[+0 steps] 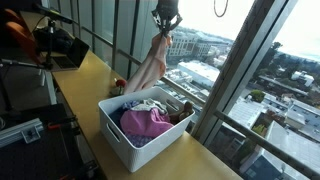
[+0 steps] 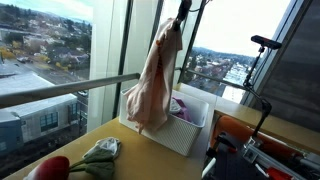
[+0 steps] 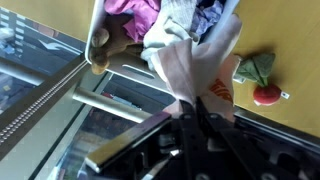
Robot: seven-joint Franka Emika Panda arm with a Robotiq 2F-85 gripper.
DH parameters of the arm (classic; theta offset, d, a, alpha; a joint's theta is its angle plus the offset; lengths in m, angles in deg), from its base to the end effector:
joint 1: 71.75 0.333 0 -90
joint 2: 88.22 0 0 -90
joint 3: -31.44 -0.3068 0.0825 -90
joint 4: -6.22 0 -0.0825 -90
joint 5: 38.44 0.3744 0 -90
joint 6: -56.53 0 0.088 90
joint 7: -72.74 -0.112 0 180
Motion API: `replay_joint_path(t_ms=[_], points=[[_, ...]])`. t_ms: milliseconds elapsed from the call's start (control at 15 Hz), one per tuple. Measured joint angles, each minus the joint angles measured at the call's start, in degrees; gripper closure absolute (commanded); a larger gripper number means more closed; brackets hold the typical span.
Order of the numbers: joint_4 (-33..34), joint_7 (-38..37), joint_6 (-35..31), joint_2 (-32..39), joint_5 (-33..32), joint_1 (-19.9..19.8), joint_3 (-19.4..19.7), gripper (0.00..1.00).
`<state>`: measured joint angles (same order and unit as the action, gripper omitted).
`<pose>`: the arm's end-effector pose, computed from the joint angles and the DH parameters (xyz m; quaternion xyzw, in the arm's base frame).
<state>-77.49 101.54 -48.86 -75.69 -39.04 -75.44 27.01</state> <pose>0.6328 0.0023 0.5597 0.9640 0.2535 0.0785 0.0164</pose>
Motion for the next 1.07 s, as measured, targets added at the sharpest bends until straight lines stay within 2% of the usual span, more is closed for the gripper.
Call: replay_joint_path(t_ms=[267,467,800,1067], points=[[4.0,2.3,0.1,0.3,2.4,-4.4,3.8,0.99],[5.2,2.4,0.1,1.5,3.0,-5.9,5.1,0.99],[5.0,2.3,-0.1,2.9,3.1,-6.2,5.2,0.99],[1.2,2.2,-1.0,3.0,3.1,-4.8,4.6,0.99]])
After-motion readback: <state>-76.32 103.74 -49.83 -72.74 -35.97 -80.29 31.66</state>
